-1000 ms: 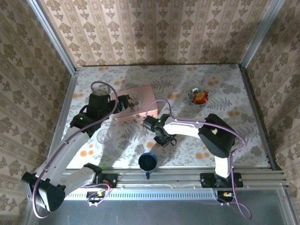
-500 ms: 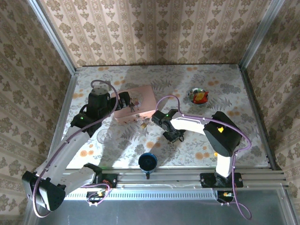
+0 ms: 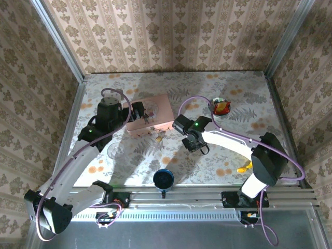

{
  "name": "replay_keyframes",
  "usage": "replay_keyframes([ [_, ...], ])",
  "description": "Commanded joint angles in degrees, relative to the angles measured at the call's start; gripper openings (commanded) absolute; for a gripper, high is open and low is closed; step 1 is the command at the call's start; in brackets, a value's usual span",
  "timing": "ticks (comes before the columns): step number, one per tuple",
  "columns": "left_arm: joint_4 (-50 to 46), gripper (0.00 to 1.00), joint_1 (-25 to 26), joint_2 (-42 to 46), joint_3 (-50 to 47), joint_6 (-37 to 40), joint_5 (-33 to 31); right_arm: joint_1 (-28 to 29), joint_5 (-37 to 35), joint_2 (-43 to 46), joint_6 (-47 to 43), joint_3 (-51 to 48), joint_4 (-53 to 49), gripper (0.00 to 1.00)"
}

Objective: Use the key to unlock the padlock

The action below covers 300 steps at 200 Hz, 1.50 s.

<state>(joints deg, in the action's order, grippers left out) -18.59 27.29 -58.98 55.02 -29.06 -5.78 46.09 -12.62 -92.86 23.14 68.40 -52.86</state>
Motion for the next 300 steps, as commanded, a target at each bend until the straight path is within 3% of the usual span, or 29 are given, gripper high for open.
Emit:
replay_keyframes([
  [1,1.7,1.0,0.0,0.5,-0.5,1.9,-0.1,-0.2,7.2,0.0,7.6,-1.2,1.6,0.36],
  [14,1.8,1.0,-0.1,0.3,-0.7,2.0,-0.2,-0.1,9.2,-0.4,10.0,-2.2,3.5,0.37],
  [32,2.3,1.0,-0.1,-0.2,-1.1,2.1,0.1,0.6,9.1,-2.0,12.1,-2.3,4.6,0.52],
  [68,3.5,1.0,-0.1,-0.6,-1.8,2.3,0.8,2.4,3.1,-7.1,13.6,0.1,2.5,0.67],
  [111,5.0,1.0,-0.1,-1.0,-2.7,2.3,1.1,2.5,1.7,-11.1,13.4,0.8,2.8,0.77],
  [240,7.1,1.0,-0.3,-3.2,-2.0,3.0,1.7,2.4,0.1,-12.0,12.2,-3.9,-0.5,0.75],
  [300,7.2,1.0,-0.4,-2.6,-2.5,3.2,1.5,1.1,-0.3,-8.5,13.3,-6.3,-1.3,0.51],
])
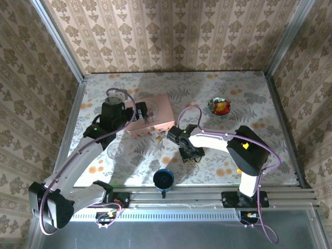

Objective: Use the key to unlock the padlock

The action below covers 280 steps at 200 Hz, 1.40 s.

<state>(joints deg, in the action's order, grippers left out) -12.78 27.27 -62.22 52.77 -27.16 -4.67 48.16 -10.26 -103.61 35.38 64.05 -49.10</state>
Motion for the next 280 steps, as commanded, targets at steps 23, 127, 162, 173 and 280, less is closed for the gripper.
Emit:
replay_keyframes([
  [23,1.3,1.0,-0.4,1.0,-0.4,1.2,0.4,-1.3,-1.8,4.5,1.4,-2.2,-4.7,0.42],
  [127,2.4,1.0,-0.4,1.7,-1.8,1.2,0.3,-3.6,7.1,8.2,4.2,-2.7,5.2,0.39],
  [162,2.5,1.0,-0.5,1.6,-1.8,1.3,0.3,-4.1,8.4,5.5,3.9,-3.5,6.2,0.39],
  [173,2.5,1.0,-0.5,1.6,-1.8,1.3,0.4,-4.0,8.0,4.9,3.9,-3.7,5.8,0.39],
  [280,3.0,1.0,-0.6,1.4,-2.1,0.9,0.8,-4.3,6.2,2.7,2.9,-6.3,6.2,0.26],
])
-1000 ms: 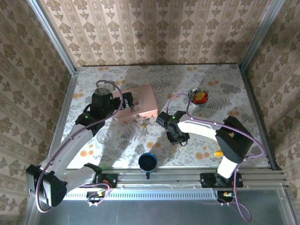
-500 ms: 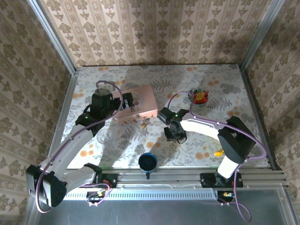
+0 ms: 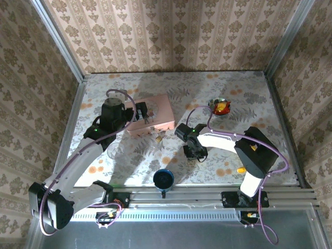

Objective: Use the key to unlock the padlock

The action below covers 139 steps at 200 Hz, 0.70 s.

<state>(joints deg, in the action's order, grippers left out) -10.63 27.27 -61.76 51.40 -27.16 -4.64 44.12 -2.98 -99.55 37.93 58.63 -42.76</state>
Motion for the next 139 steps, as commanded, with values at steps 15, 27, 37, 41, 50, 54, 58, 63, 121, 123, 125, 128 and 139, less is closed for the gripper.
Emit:
replay_keyframes([
  [15,0.8,1.0,-0.5,1.2,-0.9,0.8,0.8,-0.2,-1.3,-1.4,0.1,-1.2,0.1,0.19],
  [27,0.8,1.0,-0.6,1.3,-1.0,0.8,0.8,-0.4,-1.6,-1.4,-0.4,-1.4,0.3,0.14],
  [37,0.8,1.0,-0.5,1.4,-0.9,0.8,0.7,-0.5,-2.1,-1.3,-1.0,-1.5,0.3,0.1],
  [41,0.7,1.0,-0.6,1.4,-0.9,0.8,0.7,-0.5,-2.3,-1.1,-1.4,-1.5,0.4,0.09],
  [50,0.8,1.0,-0.6,1.4,-1.0,0.7,0.7,-0.6,-2.8,-0.8,-2.4,-1.5,0.7,0.04],
  [54,0.8,1.0,-0.5,1.5,-0.9,0.8,0.7,-0.6,-3.0,-0.5,-2.8,-1.6,0.7,0.02],
  [58,0.8,1.0,-0.5,1.5,-0.9,0.7,0.7,-0.5,-3.3,-0.1,-3.2,-1.7,0.8,0.0],
  [63,0.7,1.0,-0.6,1.5,-0.9,0.6,0.7,-0.5,-3.6,0.4,-4.0,-1.7,1.0,0.0],
  [121,-0.8,1.0,-0.7,0.5,0.2,-0.3,2.2,-0.5,-7.5,11.9,-14.7,-3.6,5.1,0.0],
  [123,-0.8,1.0,-0.8,0.4,0.3,-0.4,2.3,-0.5,-7.5,12.4,-15.1,-3.6,5.2,0.0],
  [125,-0.9,1.0,-0.8,0.4,0.3,-0.4,2.5,-0.5,-7.6,12.9,-15.5,-3.7,5.2,0.0],
  [128,-1.0,1.0,-0.7,0.3,0.4,-0.4,2.7,-0.5,-7.7,13.6,-16.1,-3.6,5.4,0.0],
  [139,-1.1,1.0,-0.7,0.2,0.5,-0.7,3.8,-0.6,-7.7,16.0,-18.0,-3.5,5.9,0.0],
])
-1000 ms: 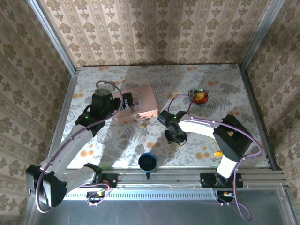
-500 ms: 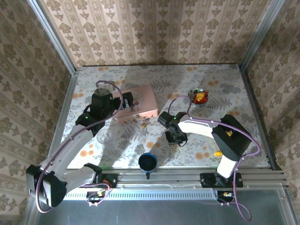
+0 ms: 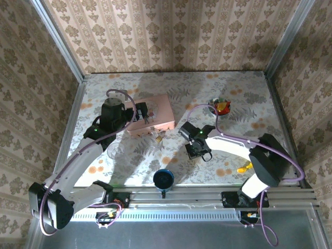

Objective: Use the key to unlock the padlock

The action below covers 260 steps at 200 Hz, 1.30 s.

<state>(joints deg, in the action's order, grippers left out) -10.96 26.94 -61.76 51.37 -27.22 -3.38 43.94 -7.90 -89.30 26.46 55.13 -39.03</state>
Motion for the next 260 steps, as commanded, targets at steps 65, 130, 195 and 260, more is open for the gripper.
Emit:
replay_keyframes([
  [65,0.4,1.0,-4.1,1.7,0.4,-2.6,12.4,-0.4,0.4,19.2,-14.9,-0.5,8.9,0.0],
  [130,-9.6,0.95,7.9,-4.6,8.6,3.2,16.8,-1.1,8.8,21.5,-14.5,0.4,16.3,0.0],
  [195,-5.6,0.7,12.7,-7.5,8.4,2.7,20.8,-3.4,15.4,20.4,-12.2,1.6,18.0,0.0],
  [260,-4.8,0.62,15.6,-12.3,9.8,0.1,24.6,-4.0,15.6,19.3,-10.2,1.2,19.5,0.0],
])
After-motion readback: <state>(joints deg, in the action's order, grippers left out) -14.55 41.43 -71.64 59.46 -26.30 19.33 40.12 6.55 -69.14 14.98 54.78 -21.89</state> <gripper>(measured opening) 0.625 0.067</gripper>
